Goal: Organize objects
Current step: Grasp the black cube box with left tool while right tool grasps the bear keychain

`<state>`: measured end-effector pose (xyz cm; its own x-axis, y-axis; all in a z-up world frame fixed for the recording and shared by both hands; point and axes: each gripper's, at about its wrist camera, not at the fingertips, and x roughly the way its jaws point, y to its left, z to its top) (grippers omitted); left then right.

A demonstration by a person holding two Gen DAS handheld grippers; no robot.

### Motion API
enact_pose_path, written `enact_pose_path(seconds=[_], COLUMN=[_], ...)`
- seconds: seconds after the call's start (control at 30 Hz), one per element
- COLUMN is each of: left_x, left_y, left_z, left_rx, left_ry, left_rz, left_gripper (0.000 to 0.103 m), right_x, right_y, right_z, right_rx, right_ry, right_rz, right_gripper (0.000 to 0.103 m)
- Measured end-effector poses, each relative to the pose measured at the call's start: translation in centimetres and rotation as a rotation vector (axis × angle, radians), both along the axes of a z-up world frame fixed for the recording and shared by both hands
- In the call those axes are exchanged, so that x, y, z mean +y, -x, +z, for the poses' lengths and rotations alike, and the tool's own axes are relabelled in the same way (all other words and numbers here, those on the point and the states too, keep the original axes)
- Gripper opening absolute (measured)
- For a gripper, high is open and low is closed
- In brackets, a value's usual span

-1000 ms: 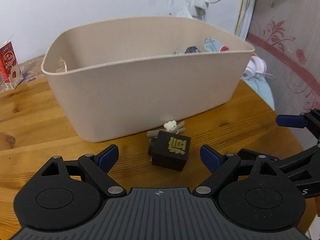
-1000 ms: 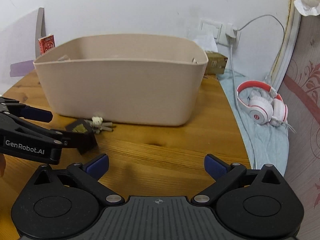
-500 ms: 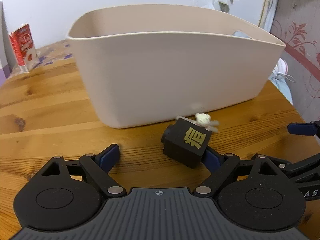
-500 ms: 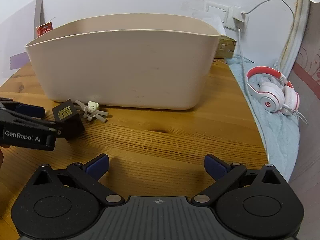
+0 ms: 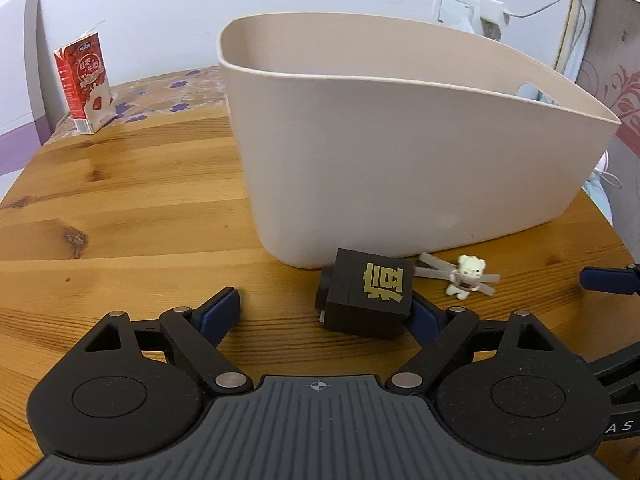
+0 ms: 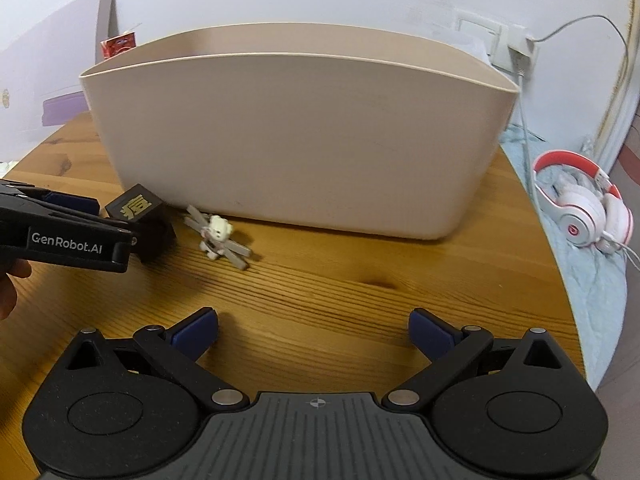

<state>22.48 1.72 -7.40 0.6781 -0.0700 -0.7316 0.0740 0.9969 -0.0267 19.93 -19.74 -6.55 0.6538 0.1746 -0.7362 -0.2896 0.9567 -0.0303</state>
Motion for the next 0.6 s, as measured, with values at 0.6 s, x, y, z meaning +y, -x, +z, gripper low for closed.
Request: enact_pose_path(seconds=[0.6], left_x=[1.5], left_y=[-0.4], left_z=[-0.3], left_rx=[-0.037], left_ry=[-0.004], left_rz=[0.001], left_gripper=[0.085], right_x=[4.0], right_y=[-2.3], right_z=[-0.8], right_rx=[-0.083], right_ry=[-0.052], right_rz=[0.096], right_gripper=[0.103])
